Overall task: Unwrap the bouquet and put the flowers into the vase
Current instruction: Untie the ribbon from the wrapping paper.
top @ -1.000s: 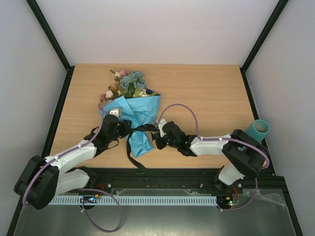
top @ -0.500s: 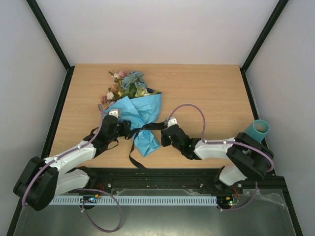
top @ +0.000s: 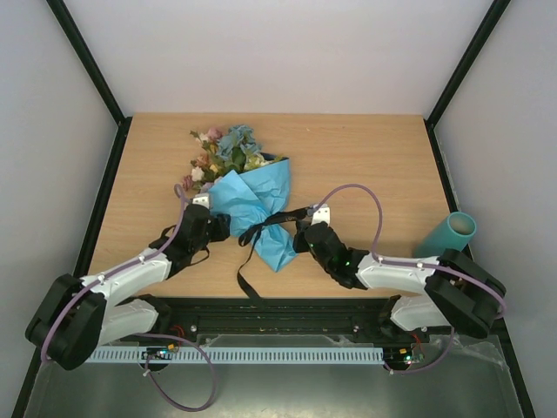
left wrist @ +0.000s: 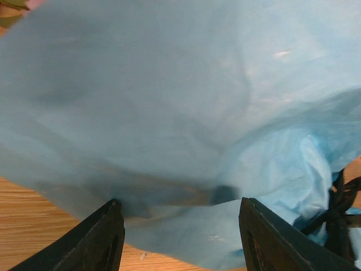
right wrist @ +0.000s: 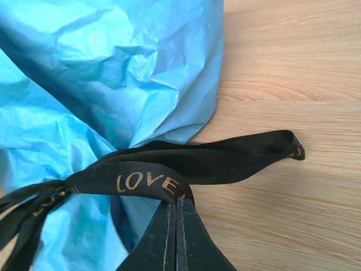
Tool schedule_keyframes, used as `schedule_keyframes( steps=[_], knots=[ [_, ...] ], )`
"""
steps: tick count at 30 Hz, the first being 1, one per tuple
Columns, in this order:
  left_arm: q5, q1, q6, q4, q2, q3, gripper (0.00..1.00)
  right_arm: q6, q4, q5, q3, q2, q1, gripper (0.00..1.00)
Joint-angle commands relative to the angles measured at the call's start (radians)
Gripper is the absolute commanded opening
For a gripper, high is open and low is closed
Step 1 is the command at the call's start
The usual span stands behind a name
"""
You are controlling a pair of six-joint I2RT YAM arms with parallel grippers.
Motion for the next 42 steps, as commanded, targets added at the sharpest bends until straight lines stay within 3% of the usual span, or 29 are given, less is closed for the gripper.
schedule_keyframes(
  steps=[1, 7, 12, 18, 32, 42],
  knots=[
    [-0.034, 0.006, 0.016, -0.015, 0.036, 0.01, 0.57, 0.041, 0.005, 0.094, -0.025, -0.06, 0.003, 0.01],
    [-0.039, 0.007, 0.004, -0.044, 0.062, 0.031, 0.56, 0.023, 0.047, 0.02, -0.049, -0.108, 0.004, 0.01],
    [0.151, 0.004, -0.131, -0.119, -0.055, 0.015, 0.62, 0.006, 0.008, -0.081, -0.019, -0.104, 0.003, 0.01],
    [0.315, 0.005, -0.374, 0.104, -0.227, -0.183, 0.63, 0.009, 0.035, -0.092, -0.036, -0.121, 0.004, 0.01],
    [0.295, 0.003, -0.521, 0.526, 0.044, -0.276, 0.65, 0.006, 0.041, -0.14, -0.049, -0.13, 0.004, 0.01],
    [0.251, 0.002, -0.523, 0.643, 0.201, -0.258, 0.53, 0.02, 0.061, -0.143, -0.046, -0.092, 0.004, 0.01]
  ],
)
